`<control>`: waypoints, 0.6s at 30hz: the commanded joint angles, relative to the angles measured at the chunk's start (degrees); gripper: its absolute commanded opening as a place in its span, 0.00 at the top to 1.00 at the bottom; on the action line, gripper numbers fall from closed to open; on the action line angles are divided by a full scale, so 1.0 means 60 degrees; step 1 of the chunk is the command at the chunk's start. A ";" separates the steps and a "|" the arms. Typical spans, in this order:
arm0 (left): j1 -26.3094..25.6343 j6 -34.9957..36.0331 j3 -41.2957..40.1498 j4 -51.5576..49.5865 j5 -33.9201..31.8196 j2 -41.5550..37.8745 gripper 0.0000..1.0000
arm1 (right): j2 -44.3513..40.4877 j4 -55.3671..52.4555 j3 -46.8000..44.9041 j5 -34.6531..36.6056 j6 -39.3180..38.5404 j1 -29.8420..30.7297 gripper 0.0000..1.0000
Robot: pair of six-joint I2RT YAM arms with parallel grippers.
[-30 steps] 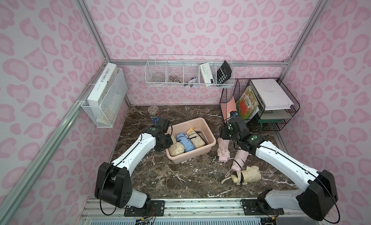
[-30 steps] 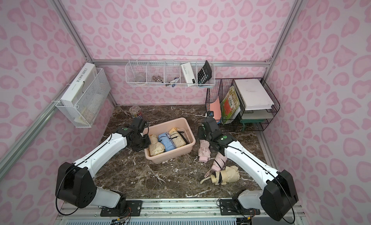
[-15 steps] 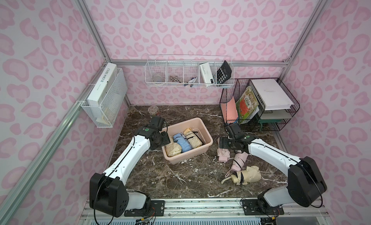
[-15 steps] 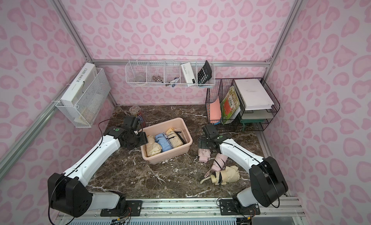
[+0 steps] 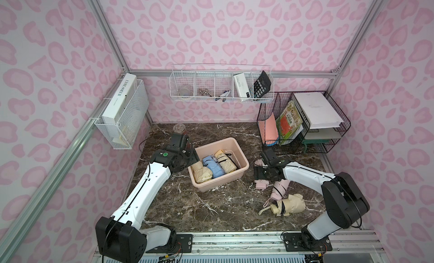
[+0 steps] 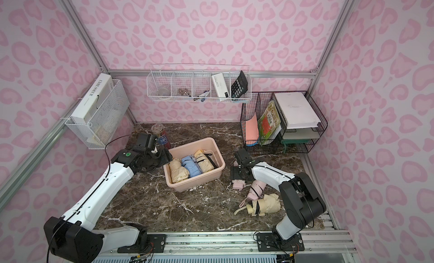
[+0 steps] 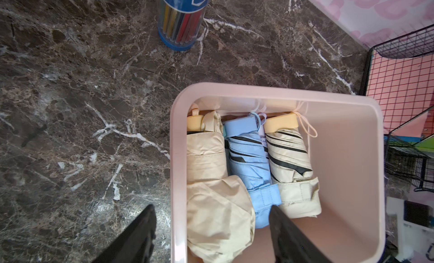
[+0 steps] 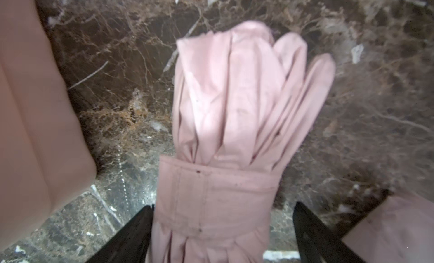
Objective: Put the umbrella into the storage box
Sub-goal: Pick up the umbrella from the center of the board.
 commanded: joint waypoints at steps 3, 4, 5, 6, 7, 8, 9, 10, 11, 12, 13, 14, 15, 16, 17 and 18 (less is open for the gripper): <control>0.0013 0.0033 0.0164 0.0173 0.0095 -0.0251 0.25 | 0.0269 0.0362 -0.0032 -0.0249 0.0343 -0.0003 0.22; 0.0003 0.0072 0.0152 0.0247 0.0082 -0.0330 0.26 | 0.0322 0.0402 -0.0047 -0.0240 0.0376 -0.0003 0.23; 0.0005 0.0115 0.0143 0.0285 0.0030 -0.0402 0.25 | 0.0384 0.0444 -0.0050 -0.0251 0.0400 0.0003 0.25; 0.0008 0.0113 0.0136 0.0334 -0.0017 -0.0468 0.26 | 0.0447 0.0464 -0.0051 -0.0253 0.0409 -0.0002 0.27; 0.0017 0.0122 0.0102 0.0384 -0.0068 -0.0545 0.26 | 0.0517 0.0480 -0.0051 -0.0260 0.0428 0.0000 0.29; 0.0017 0.0137 0.0064 0.0499 -0.0095 -0.0617 0.26 | 0.0575 0.0481 -0.0037 -0.0246 0.0448 0.0000 0.30; 0.0012 0.0172 -0.0014 0.0608 -0.0136 -0.0711 0.26 | 0.0605 0.0495 -0.0033 -0.0239 0.0451 -0.0003 0.32; 0.0024 0.0270 -0.0120 0.0772 -0.0154 -0.0779 0.26 | 0.0628 0.0510 -0.0018 -0.0239 0.0445 0.0009 0.34; 0.0018 0.0333 -0.0209 0.0920 -0.0187 -0.0872 0.26 | 0.0632 0.0510 -0.0016 -0.0237 0.0458 0.0000 0.36; 0.0021 0.0341 -0.0256 0.0991 -0.0208 -0.0932 0.26 | 0.0601 0.0510 -0.0032 -0.0214 0.0470 0.0008 0.38; 0.0022 0.0355 -0.0287 0.1034 -0.0227 -0.0978 0.26 | 0.0567 0.0510 -0.0046 -0.0191 0.0502 0.0018 0.41; 0.0018 0.0386 -0.0297 0.1024 -0.0240 -0.1017 0.26 | 0.0501 0.0543 -0.0098 -0.0187 0.0519 0.0011 0.45; 0.0021 0.0408 -0.0268 0.0985 -0.0242 -0.1045 0.26 | 0.0428 0.0564 -0.0150 -0.0178 0.0550 0.0018 0.48; 0.0025 0.0430 -0.0234 0.0957 -0.0242 -0.1075 0.26 | 0.0341 0.0603 -0.0208 -0.0169 0.0595 0.0018 0.51; 0.0019 0.0452 -0.0231 0.0922 -0.0231 -0.1111 0.26 | 0.0227 0.0646 -0.0285 -0.0168 0.0657 0.0012 0.55; 0.0028 0.0439 -0.0219 0.0913 -0.0227 -0.1153 0.26 | 0.0105 0.0669 -0.0344 -0.0158 0.0696 0.0011 0.58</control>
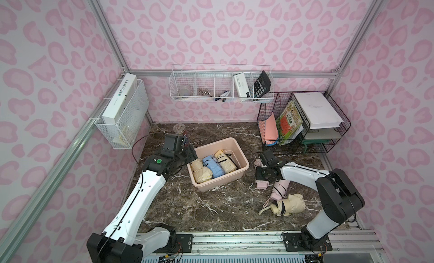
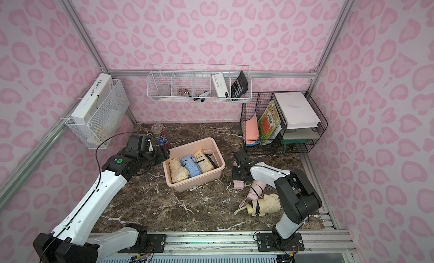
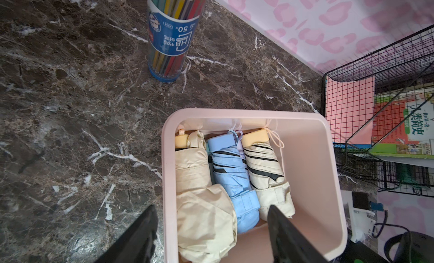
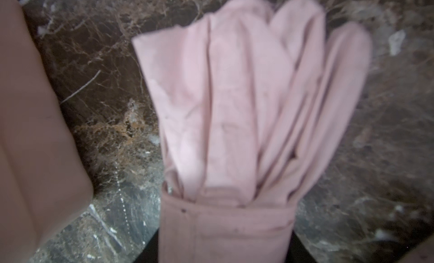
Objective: Put the umbrella into the storage box
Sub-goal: Pick up the umbrella from the center of the board.
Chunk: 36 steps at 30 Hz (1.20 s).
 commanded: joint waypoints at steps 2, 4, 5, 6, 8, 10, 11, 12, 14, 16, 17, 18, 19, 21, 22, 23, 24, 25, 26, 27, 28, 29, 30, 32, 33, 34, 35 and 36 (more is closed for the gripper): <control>0.0009 0.0155 0.0022 0.0163 -0.0093 -0.0200 0.26 | -0.0493 -0.0014 -0.0248 0.0093 0.0303 0.0017 0.63; 0.0012 0.0111 -0.0004 0.0163 -0.0064 -0.0333 0.26 | -0.0884 0.0017 -0.0366 0.0170 0.0403 0.0031 0.67; 0.0006 0.0095 -0.0011 0.0145 -0.0041 -0.0389 0.26 | -0.1077 0.0029 -0.0431 0.0197 0.0418 0.0039 0.68; 0.0017 0.0087 -0.0012 0.0149 -0.0013 -0.0468 0.26 | -0.1285 0.0048 -0.0479 0.0240 0.0436 0.0046 0.69; 0.0016 0.0014 -0.0064 0.0149 0.0039 -0.0614 0.26 | -0.1693 0.0020 -0.0574 0.0353 0.0424 0.0053 0.71; 0.0009 -0.0038 -0.0178 0.0182 0.0186 -0.0809 0.26 | -0.2085 -0.0073 -0.0596 0.0456 0.0319 0.0048 0.73; 0.0010 -0.0076 -0.0239 0.0230 0.0252 -0.0914 0.26 | -0.2248 -0.0128 -0.0585 0.0486 0.0246 0.0043 0.74; 0.0007 -0.0137 -0.0329 0.0283 0.0371 -0.1031 0.26 | -0.2453 -0.0188 -0.0547 0.0545 0.0114 0.0047 0.75; 0.0006 -0.0252 -0.0467 0.0402 0.0562 -0.1251 0.26 | -0.2784 -0.0327 -0.0434 0.0627 -0.0155 0.0048 0.77; -0.0006 -0.0410 -0.0605 0.0506 0.0800 -0.1450 0.25 | -0.3178 -0.0390 -0.0289 0.0647 -0.0597 0.0054 0.77; -0.0013 -0.0427 -0.0642 0.0563 0.0935 -0.1527 0.25 | -0.3374 -0.0394 -0.0215 0.0686 -0.0830 0.0056 0.78; -0.0021 -0.0430 -0.0658 0.0634 0.1092 -0.1590 0.25 | -0.3587 -0.0372 -0.0133 0.0685 -0.1130 0.0055 0.78; -0.0050 -0.0392 -0.0654 0.0698 0.1260 -0.1638 0.25 | -0.3779 -0.0263 -0.0063 0.0494 -0.1613 0.0055 0.78; -0.0147 -0.0272 -0.0633 0.0873 0.1648 -0.1654 0.24 | -0.4170 -0.0081 0.0038 0.0205 -0.2296 0.0070 0.78; -0.0204 -0.0175 -0.0624 0.1003 0.1884 -0.1667 0.23 | -0.4370 0.0004 0.0101 0.0070 -0.2615 0.0067 0.79; -0.0270 -0.0107 -0.0602 0.1153 0.2116 -0.1638 0.23 | -0.4564 0.0094 0.0178 -0.0071 -0.2910 0.0083 0.79; -0.0355 -0.0030 -0.0600 0.1323 0.2308 -0.1625 0.22 | -0.4718 0.0170 0.0217 -0.0162 -0.3144 0.0092 0.79; -0.0455 0.0035 -0.0594 0.1506 0.2504 -0.1589 0.22 | -0.4890 0.0262 0.0296 -0.0426 -0.3477 0.0088 0.79; -0.0561 0.0085 -0.0615 0.1719 0.2738 -0.1567 0.21 | -0.5015 0.0282 0.0372 -0.0665 -0.3730 0.0110 0.79; -0.0659 0.0100 -0.0631 0.1945 0.2957 -0.1540 0.20 | -0.5112 0.0283 0.0477 -0.0908 -0.3970 0.0108 0.79; -0.0772 0.0094 -0.0646 0.2143 0.3107 -0.1524 0.18 | -0.5179 0.0244 0.0620 -0.1232 -0.4217 0.0127 0.79; -0.0873 0.0094 -0.0646 0.2280 0.3264 -0.1495 0.16 | -0.5199 0.0181 0.0763 -0.1463 -0.4426 0.0162 0.79; -0.0983 0.0120 -0.0634 0.2442 0.3453 -0.1478 0.14 | -0.5214 0.0092 0.0940 -0.1696 -0.4686 0.0262 0.79; -0.1195 0.0109 -0.0678 0.2811 0.3820 -0.1408 0.10 | -0.5152 -0.0119 0.1249 -0.2198 -0.5195 0.0508 0.79; -0.1294 0.0113 -0.0724 0.3039 0.4031 -0.1401 0.09 | -0.5076 -0.0241 0.1420 -0.2627 -0.5517 0.0636 0.79; -0.1382 0.0109 -0.0804 0.3291 0.4276 -0.1404 0.08 | -0.4980 -0.0408 0.1629 -0.3098 -0.5844 0.0803 0.79; -0.1437 0.0122 -0.0873 0.3556 0.4526 -0.1401 0.07 | -0.4879 -0.0559 0.1799 -0.3583 -0.6127 0.0922 0.79; -0.1481 0.0096 -0.0994 0.3900 0.4852 -0.1398 0.06 | -0.4748 -0.0714 0.1995 -0.4098 -0.6355 0.1041 0.79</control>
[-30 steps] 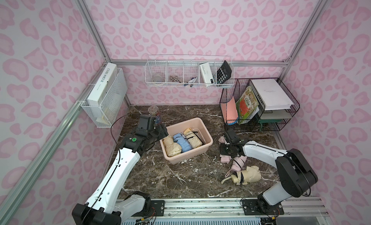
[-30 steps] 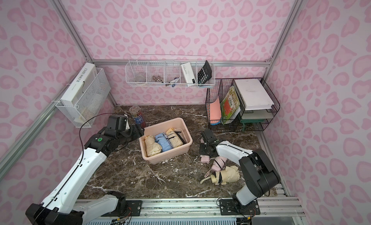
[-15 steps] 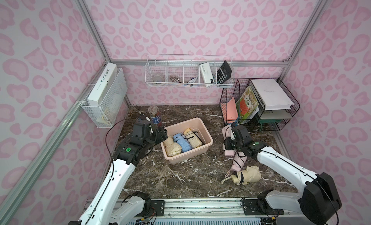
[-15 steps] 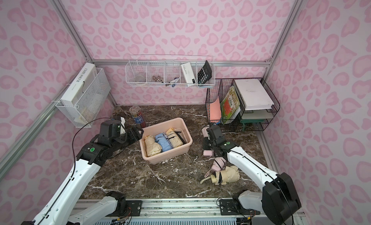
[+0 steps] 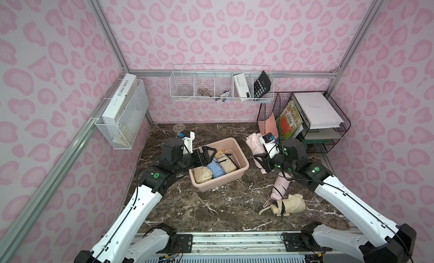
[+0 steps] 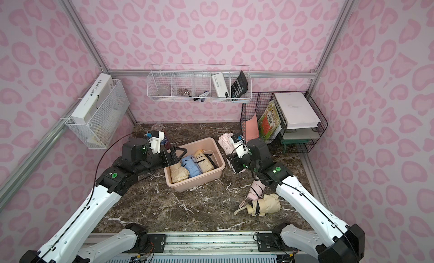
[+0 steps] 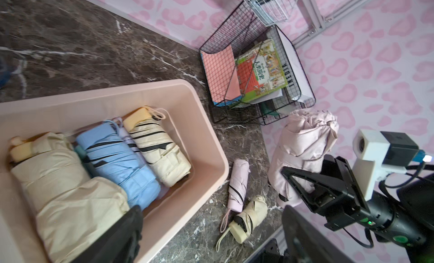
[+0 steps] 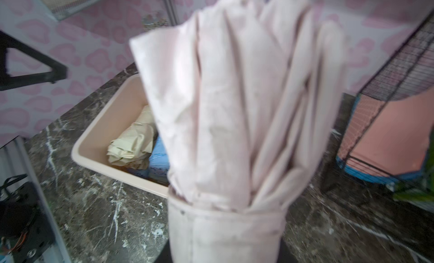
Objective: Put the umbrella into the storage box
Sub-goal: Pick up the umbrella from the center of the board.
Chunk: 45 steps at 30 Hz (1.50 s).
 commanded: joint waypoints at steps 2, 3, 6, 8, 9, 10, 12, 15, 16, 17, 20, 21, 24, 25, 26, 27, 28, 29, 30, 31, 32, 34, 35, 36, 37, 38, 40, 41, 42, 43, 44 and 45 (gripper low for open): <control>-0.0140 0.0092 -0.0323 0.1795 0.1823 -0.0014 0.06 | 0.0454 -0.0506 0.0765 -0.2797 -0.1423 0.0301 0.79; -0.0156 0.0067 -0.0453 0.2138 0.2222 -0.0030 0.06 | 0.0609 -0.0626 0.0980 -0.3325 -0.1410 0.0333 0.79; -0.0184 0.0041 -0.0790 0.3041 0.3228 -0.0125 0.05 | 0.1112 -0.1031 0.1510 -0.4584 -0.1388 0.0425 0.79; -0.0184 -0.0014 -0.1022 0.3638 0.3734 -0.0233 0.04 | 0.1405 -0.1314 0.1839 -0.5199 -0.1376 0.0512 0.79; -0.0198 -0.0029 -0.1126 0.3913 0.3947 -0.0272 0.03 | 0.1548 -0.1432 0.2002 -0.5449 -0.1345 0.0546 0.79; -0.0204 -0.0047 -0.1174 0.4099 0.4140 -0.0301 0.03 | 0.1670 -0.1530 0.2141 -0.5700 -0.1318 0.0573 0.80; -0.0211 -0.0038 -0.1200 0.4519 0.4491 -0.0346 0.02 | 0.1893 -0.1673 0.2351 -0.6095 -0.1201 0.0638 0.81; -0.0209 0.0104 -0.1130 0.4620 0.4791 -0.0274 0.02 | 0.2108 -0.1776 0.2551 -0.6719 -0.1088 0.0743 0.82; -0.0199 0.0195 -0.1063 0.4492 0.4777 -0.0220 0.02 | 0.2141 -0.1762 0.2563 -0.6995 -0.1049 0.0783 0.82; -0.0199 0.0289 -0.0998 0.4377 0.4805 -0.0145 0.02 | 0.2164 -0.1729 0.2540 -0.7176 -0.1031 0.0844 0.82; -0.0203 0.0547 -0.0729 0.4224 0.5094 0.0087 0.04 | 0.2221 -0.1697 0.2465 -0.7535 -0.1089 0.0910 0.83; -0.0200 0.0576 -0.0629 0.4224 0.5295 0.0175 0.05 | 0.2280 -0.1707 0.2497 -0.7619 -0.1143 0.0909 0.83; -0.0201 0.0769 -0.0391 0.3977 0.5802 0.0380 0.09 | 0.2515 -0.1848 0.2739 -0.7656 -0.1287 0.0909 0.83; -0.0203 0.0870 -0.0317 0.3805 0.5920 0.0436 0.11 | 0.2603 -0.1906 0.2833 -0.7674 -0.1342 0.0895 0.83; -0.0210 0.0983 -0.0249 0.3649 0.5990 0.0455 0.11 | 0.2669 -0.1952 0.2869 -0.7681 -0.1373 0.0895 0.83; -0.0212 0.1114 -0.0199 0.3484 0.6055 0.0469 0.12 | 0.2732 -0.1999 0.2868 -0.7724 -0.1386 0.0896 0.83; -0.0212 0.1211 -0.0175 0.3362 0.6141 0.0461 0.12 | 0.2773 -0.2054 0.3148 -0.7748 -0.1440 0.0882 0.83; -0.0212 0.1277 -0.0174 0.3281 0.6179 0.0458 0.12 | 0.2814 -0.2068 0.3219 -0.7784 -0.1454 0.0876 0.83; -0.0203 0.1355 -0.0164 0.3142 0.6165 0.0437 0.12 | 0.2829 -0.2092 0.3252 -0.7792 -0.1469 0.0858 0.83; -0.0206 0.1471 -0.0176 0.3001 0.6136 0.0410 0.12 | 0.2837 -0.2128 0.3274 -0.7810 -0.1499 0.0837 0.83; -0.0210 0.1613 -0.0151 0.2811 0.6096 0.0387 0.11 | 0.2857 -0.2141 0.3282 -0.7852 -0.1519 0.0815 0.83; -0.0206 0.1966 -0.0074 0.2213 0.5648 0.0350 0.11 | 0.2858 -0.2148 0.3282 -0.7907 -0.1494 0.0750 0.83; -0.0213 0.2118 -0.0071 0.2069 0.5579 0.0334 0.11 | 0.2861 -0.2139 0.3282 -0.7931 -0.1490 0.0749 0.83; -0.0208 0.2256 -0.0068 0.2033 0.5582 0.0349 0.12 | 0.2923 -0.2162 0.3306 -0.7978 -0.1492 0.0734 0.83; -0.0192 0.2323 -0.0061 0.2000 0.5575 0.0359 0.14 | 0.2971 -0.2227 0.3344 -0.8035 -0.1504 0.0740 0.83; -0.0185 0.2341 -0.0035 0.1988 0.5569 0.0376 0.16 | 0.3023 -0.2266 0.3368 -0.8073 -0.1508 0.0734 0.83; -0.0185 0.2315 0.0016 0.1989 0.5604 0.0446 0.23 | 0.3106 -0.2418 0.3399 -0.8147 -0.1576 0.0744 0.83; -0.0185 0.2319 0.0059 0.1994 0.5632 0.0502 0.27 | 0.3140 -0.2469 0.3394 -0.8169 -0.1602 0.0734 0.83; -0.0193 0.2314 0.0103 0.1990 0.5686 0.0556 0.30 | 0.3160 -0.2522 0.3373 -0.8202 -0.1650 0.0744 0.83; -0.0185 0.2326 0.0160 0.1994 0.5753 0.0627 0.34 | 0.3167 -0.2528 0.3332 -0.8254 -0.1663 0.0739 0.83; -0.0192 0.2341 0.0213 0.1976 0.5792 0.0686 0.39 | 0.3168 -0.2521 0.3289 -0.8326 -0.1668 0.0735 0.83; -0.0184 0.2343 0.0235 0.1962 0.5831 0.0742 0.44 | 0.3181 -0.2524 0.3269 -0.8374 -0.1668 0.0733 0.83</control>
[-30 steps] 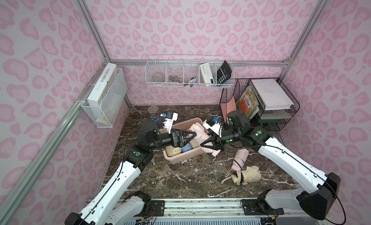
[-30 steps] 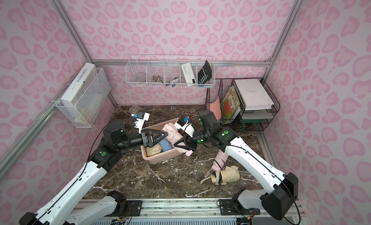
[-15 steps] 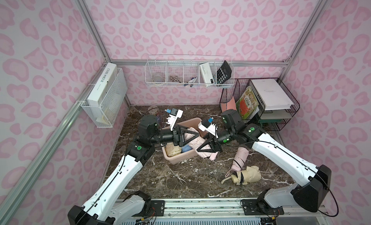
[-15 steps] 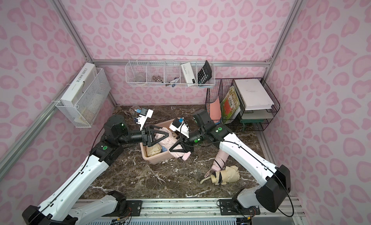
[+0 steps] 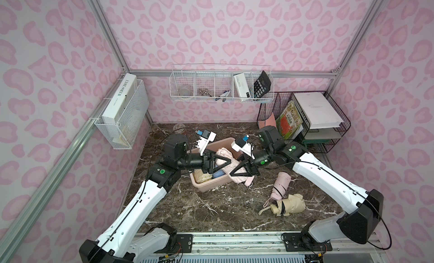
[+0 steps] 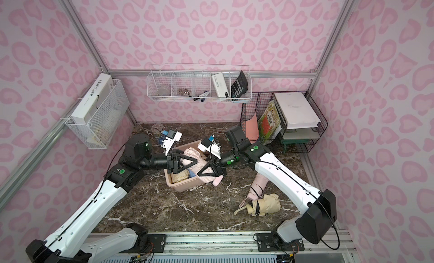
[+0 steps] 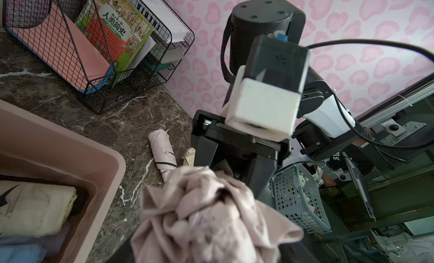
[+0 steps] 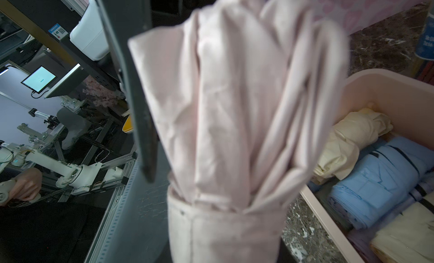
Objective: Put the umbrella into the storage box
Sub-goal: Pick up the umbrella from the center of the board.
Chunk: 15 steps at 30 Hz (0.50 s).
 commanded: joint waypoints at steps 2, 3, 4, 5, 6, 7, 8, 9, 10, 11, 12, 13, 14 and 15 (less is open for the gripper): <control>-0.0007 0.0234 0.0223 0.0099 0.0367 0.0212 0.56 | 0.0041 -0.0031 -0.0026 -0.0466 -0.0148 -0.0009 0.83; -0.0003 0.0247 0.0253 0.0069 0.0416 0.0242 0.61 | 0.0060 -0.0058 -0.0020 -0.0450 -0.0149 -0.0024 0.82; -0.0003 0.0262 0.0275 0.0022 0.0428 0.0277 0.67 | 0.0071 -0.0059 -0.0017 -0.0408 -0.0134 -0.0038 0.82; 0.0009 0.0303 0.0293 -0.0008 0.0416 0.0309 0.74 | 0.0071 -0.0052 -0.0012 -0.0355 -0.0094 -0.0056 0.80; -0.0002 0.0320 0.0287 -0.0008 0.0390 0.0321 0.80 | 0.0078 -0.0039 -0.0014 -0.0277 -0.0028 -0.0064 0.78; 0.0009 0.0322 0.0287 -0.0005 0.0348 0.0334 0.85 | 0.0088 -0.0028 0.0002 -0.0144 0.0051 -0.0072 0.75; 0.0006 0.0322 0.0300 0.0007 0.0273 0.0341 0.90 | 0.0103 -0.0016 0.0036 0.0012 0.0133 -0.0079 0.68; 0.0006 0.0322 0.0307 0.0039 0.0188 0.0351 0.93 | 0.0105 0.0009 0.0058 0.0222 0.0277 -0.0096 0.62; 0.0005 0.0326 0.0309 0.0087 0.0085 0.0366 0.95 | 0.0101 0.0057 0.0096 0.0477 0.0446 -0.0107 0.53; 0.0002 0.0322 0.0321 0.0132 -0.0078 0.0382 0.96 | 0.0082 0.0135 0.0136 0.0753 0.0661 -0.0120 0.43; 0.0009 0.0334 0.0348 0.0162 -0.0288 0.0387 0.98 | 0.0041 0.0288 0.0149 0.0909 0.0853 -0.0161 0.38; 0.0005 0.0336 0.0360 0.0185 -0.0567 0.0400 1.00 | -0.0062 0.0624 0.0127 0.1046 0.1200 -0.0210 0.32; 0.0000 0.0365 0.0367 0.0250 -0.0850 0.0409 1.00 | -0.0223 0.1126 0.0011 0.1286 0.1661 -0.0267 0.27; 0.0010 0.0442 0.0357 0.0327 -0.1056 0.0415 1.00 | -0.0390 0.1659 -0.0144 0.1408 0.2068 -0.0326 0.24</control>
